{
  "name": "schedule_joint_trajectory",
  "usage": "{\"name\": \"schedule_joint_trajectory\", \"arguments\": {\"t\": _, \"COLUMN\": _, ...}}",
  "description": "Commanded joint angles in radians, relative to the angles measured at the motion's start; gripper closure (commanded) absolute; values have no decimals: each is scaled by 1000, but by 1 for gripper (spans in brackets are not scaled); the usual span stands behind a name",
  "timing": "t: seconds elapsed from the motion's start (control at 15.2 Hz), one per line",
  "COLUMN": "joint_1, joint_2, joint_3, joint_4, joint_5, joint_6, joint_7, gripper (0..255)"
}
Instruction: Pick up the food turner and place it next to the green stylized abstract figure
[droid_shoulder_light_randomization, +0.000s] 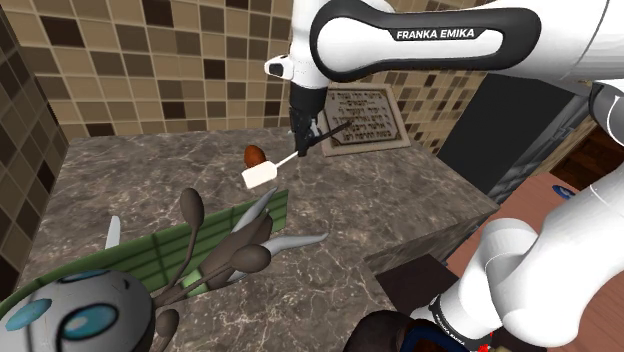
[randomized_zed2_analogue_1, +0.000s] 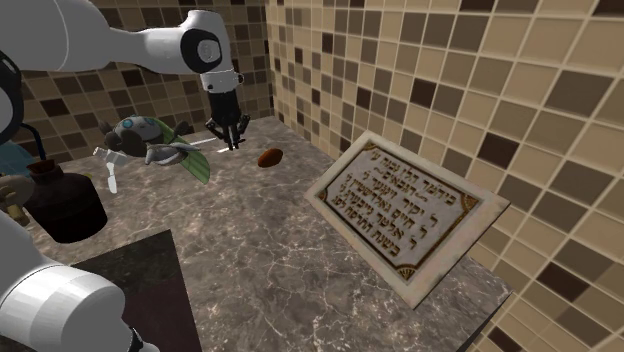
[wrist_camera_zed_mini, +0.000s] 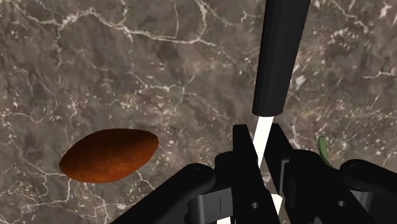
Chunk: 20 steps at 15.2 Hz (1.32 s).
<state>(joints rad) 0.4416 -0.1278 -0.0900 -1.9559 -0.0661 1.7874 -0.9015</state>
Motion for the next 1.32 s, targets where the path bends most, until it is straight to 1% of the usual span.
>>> {"name": "schedule_joint_trajectory", "arguments": {"t": 0.0, "joint_1": 0, "joint_2": 2, "joint_3": 0, "joint_4": -25, "joint_5": 0, "joint_6": 28, "joint_7": 1, "gripper": 255}}
{"name": "schedule_joint_trajectory", "arguments": {"t": 1.25, "joint_1": -3, "joint_2": 63, "joint_3": -4, "joint_4": -217, "joint_5": -2, "joint_6": 281, "joint_7": 10, "gripper": 255}}
